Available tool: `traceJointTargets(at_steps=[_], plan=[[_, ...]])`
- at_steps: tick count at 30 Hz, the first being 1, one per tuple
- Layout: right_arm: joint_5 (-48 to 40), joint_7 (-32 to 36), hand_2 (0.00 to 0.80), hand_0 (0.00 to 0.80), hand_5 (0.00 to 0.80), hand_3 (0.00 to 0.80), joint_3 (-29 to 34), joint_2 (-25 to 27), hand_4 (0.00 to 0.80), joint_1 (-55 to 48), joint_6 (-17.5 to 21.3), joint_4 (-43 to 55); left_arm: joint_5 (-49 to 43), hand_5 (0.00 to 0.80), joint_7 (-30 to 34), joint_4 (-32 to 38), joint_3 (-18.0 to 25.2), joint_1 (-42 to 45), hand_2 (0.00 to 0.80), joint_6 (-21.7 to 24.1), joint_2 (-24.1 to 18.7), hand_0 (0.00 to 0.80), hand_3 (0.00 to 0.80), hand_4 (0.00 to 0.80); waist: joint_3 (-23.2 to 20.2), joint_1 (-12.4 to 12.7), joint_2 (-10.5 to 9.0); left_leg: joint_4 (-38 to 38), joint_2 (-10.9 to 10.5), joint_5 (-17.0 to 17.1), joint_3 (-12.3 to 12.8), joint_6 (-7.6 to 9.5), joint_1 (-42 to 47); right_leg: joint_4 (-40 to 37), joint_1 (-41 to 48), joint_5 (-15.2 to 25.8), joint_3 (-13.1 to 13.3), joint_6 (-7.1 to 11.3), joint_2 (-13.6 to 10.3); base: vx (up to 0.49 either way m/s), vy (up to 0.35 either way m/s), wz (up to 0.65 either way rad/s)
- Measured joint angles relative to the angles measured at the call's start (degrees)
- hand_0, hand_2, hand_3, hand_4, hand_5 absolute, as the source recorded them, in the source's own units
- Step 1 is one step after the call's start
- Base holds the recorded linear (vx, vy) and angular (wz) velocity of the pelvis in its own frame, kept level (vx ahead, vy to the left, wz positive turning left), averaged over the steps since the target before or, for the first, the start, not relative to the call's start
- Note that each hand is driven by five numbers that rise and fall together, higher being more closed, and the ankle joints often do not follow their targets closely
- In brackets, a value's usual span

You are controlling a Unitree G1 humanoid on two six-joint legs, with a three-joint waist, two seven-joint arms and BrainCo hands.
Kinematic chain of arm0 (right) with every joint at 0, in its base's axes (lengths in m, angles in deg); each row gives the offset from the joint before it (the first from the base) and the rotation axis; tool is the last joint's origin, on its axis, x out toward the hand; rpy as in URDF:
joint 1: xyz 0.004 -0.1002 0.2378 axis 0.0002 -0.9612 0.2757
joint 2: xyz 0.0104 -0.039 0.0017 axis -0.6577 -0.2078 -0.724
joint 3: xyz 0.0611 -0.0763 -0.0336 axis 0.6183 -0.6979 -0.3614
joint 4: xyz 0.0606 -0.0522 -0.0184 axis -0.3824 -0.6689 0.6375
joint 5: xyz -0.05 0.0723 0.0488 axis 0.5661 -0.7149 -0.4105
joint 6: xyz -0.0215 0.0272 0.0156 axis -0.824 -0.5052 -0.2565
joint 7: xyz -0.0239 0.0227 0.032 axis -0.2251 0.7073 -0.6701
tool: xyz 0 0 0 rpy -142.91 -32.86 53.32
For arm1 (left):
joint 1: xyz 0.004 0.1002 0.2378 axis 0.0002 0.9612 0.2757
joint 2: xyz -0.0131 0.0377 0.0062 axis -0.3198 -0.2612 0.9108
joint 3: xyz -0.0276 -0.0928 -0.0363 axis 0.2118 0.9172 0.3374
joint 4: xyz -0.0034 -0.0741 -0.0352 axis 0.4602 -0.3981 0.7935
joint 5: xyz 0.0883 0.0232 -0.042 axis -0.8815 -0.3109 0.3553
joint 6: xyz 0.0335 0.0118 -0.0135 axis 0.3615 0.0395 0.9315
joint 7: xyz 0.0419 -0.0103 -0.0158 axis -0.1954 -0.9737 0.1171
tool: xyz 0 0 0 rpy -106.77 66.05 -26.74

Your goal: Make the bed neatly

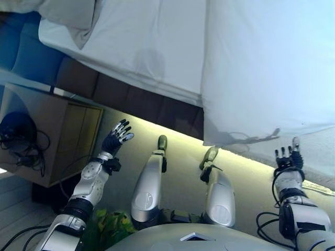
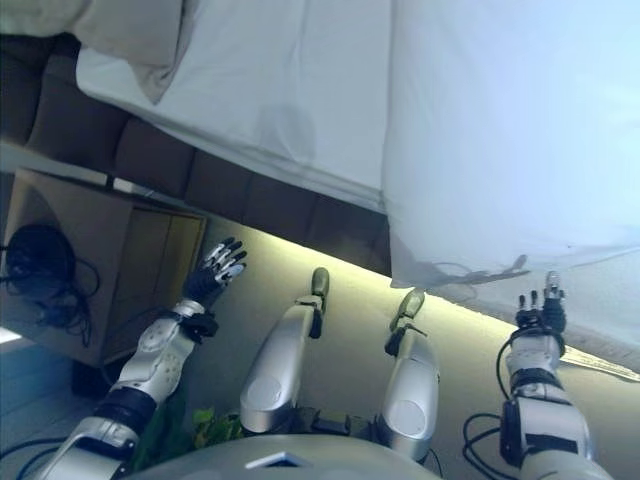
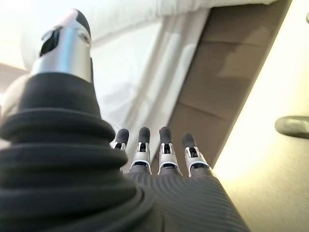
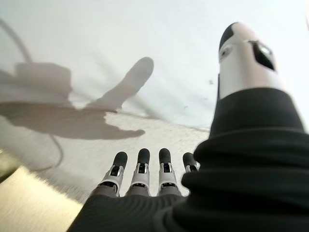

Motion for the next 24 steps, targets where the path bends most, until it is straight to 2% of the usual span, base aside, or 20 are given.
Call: traceJointTargets(at_steps=[6,15,18,19,20,24], plan=[[-1.0,1.3,0.0,0.0,0.0,0.0,1.1,6.3,0.0,5.2,-3.4,-1.9,0.2,0.0,-0.3,5.9,0.0,-0.1,0.0,0.0,-2.6,0.0,0.0,0.0,0.9,1.2,1.58,-0.3,-1.8,0.5,0.0,0.81,-1.8,1.8,-2.5,-0.3,0.0,1.06,-2.0,-0.013,0.073,0.08],[-4.0,-3.6,0.0,0.0,0.0,0.0,3.5,11.5,0.0,9.5,-6.2,-6.0,2.1,0.0,-0.3,7.2,0.3,-0.2,0.0,0.4,-2.9,0.0,0.0,0.0,2.0,1.4,3.43,-0.5,-3.4,1.1,-0.1,1.57,-3.9,4.2,-5.4,-1.0,0.1,1.68,-3.9,-0.013,0.025,0.06],[-4.5,-2.3,0.0,0.0,0.0,0.0,3.5,12.4,0.0,9.4,-7.1,-6.3,2.3,0.0,-0.4,9.5,0.3,-0.2,0.0,0.4,-3.0,0.0,0.0,0.0,2.1,1.7,3.67,-1.2,-3.9,1.6,-0.3,1.73,-3.9,4.3,-5.5,-1.1,0.0,1.82,-4.4,-0.002,0.024,0.07],[-4.6,-1.4,0.129,0.129,0.129,0.129,3.6,12.4,0.129,9.5,-7.2,-6.3,2.3,0.0,-0.4,10.2,0.2,-0.2,0.0,0.4,-3.0,0.0,0.0,0.0,2.1,1.7,3.71,-1.5,-4.1,1.7,-0.3,1.81,-3.9,4.3,-5.6,-1.1,0.0,1.87,-4.5,0.005,0.048,0.07],[-4.6,-0.5,0.8,0.8,0.8,0.8,3.7,12.5,0.8,9.5,-7.3,-6.2,2.4,0.0,-0.3,10.9,0.2,-0.2,0.0,0.4,-3.0,0.0,0.0,0.0,2.2,1.6,3.83,-1.7,-4.2,1.9,-0.3,1.89,-3.9,4.3,-5.7,-1.1,0.0,1.94,-4.7,0.01,0.046,0.06],[-4.0,0.8,0.8,0.8,0.8,0.8,3.9,12.7,0.8,9.8,-7.3,-6.1,2.9,0.0,-0.3,11.3,0.4,-0.3,0.0,0.4,-3.0,0.0,0.0,0.0,2.3,1.8,4.05,-2.4,-4.5,2.2,-0.4,1.96,-3.8,3.9,-5.6,-0.9,-0.2,2.27,-4.8,0.042,0.047,0.03]])
